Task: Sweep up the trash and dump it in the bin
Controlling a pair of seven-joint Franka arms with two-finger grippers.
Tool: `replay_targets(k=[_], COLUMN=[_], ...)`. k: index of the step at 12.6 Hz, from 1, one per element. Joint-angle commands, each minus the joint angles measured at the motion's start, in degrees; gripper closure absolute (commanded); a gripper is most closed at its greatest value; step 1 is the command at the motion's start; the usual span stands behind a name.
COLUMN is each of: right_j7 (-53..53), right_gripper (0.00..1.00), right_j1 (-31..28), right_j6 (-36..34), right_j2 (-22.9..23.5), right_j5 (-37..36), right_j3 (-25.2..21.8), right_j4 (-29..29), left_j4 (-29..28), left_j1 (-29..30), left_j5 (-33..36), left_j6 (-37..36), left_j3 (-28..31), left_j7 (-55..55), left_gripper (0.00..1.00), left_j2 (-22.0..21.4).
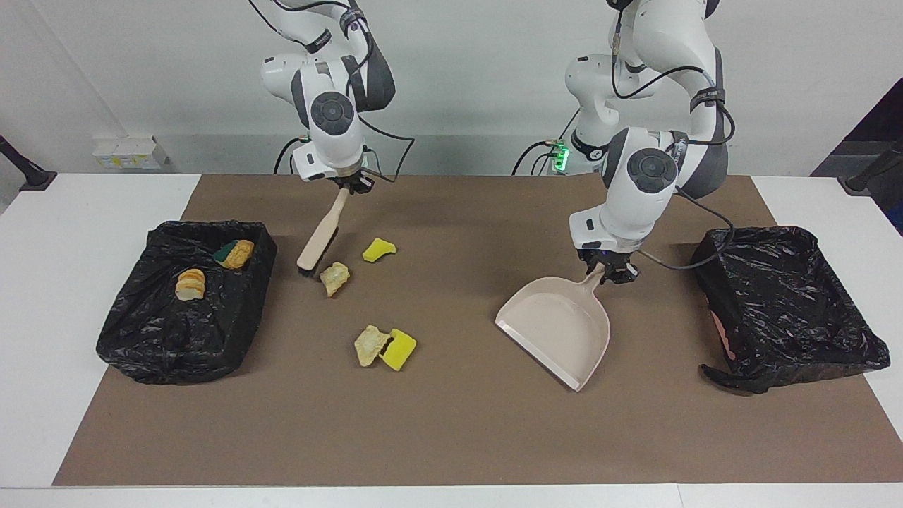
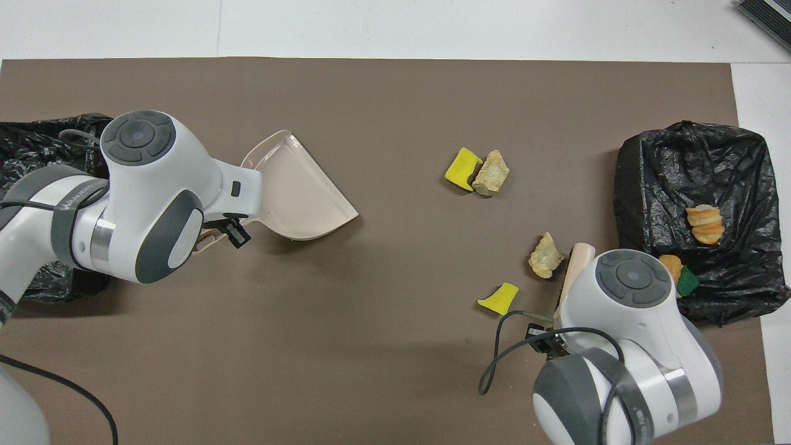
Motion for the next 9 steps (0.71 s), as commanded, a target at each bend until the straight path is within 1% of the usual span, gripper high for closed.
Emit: replay_targets(k=[1, 3, 4, 7, 9], right_j7=[-2.6, -3.3, -3.3, -3.1, -1.8], right_gripper=[1.00, 1.00, 1.00, 1.00, 1.00], right_j1=[-0.7, -0.8, -0.8, -0.7, 0.5], right_j6=[7.2, 8.6, 8.2, 7.2, 4.3], right_j2=[3.9, 7.8, 9.3, 13.4, 15.9], right_j5=[3.7, 3.8, 3.8, 3.8, 3.9], right_j3=[0.2, 0.2, 0.2, 0.3, 0.4], right_j4=[0.5, 4.4, 6.9, 13.8, 19.2], left_j4=[-5.8, -5.9, -6.2, -9.1, -12.0], left_j1=[0.8, 0.1, -0.3, -1.2, -2.0], left_j5=[-0.4, 0.2, 0.2, 0.2, 0.2], left_j6=[0.2, 1.3, 2.7, 6.2, 8.3], left_j3=[-0.5, -0.5, -0.5, -0.6, -0.6], left_j7=[12.8, 21.7, 23.1, 23.2, 23.1], left_gripper=[1.00, 1.00, 1.00, 1.00, 1.00], left_j2=[-4.5, -4.5, -4.6, -5.7, -7.4])
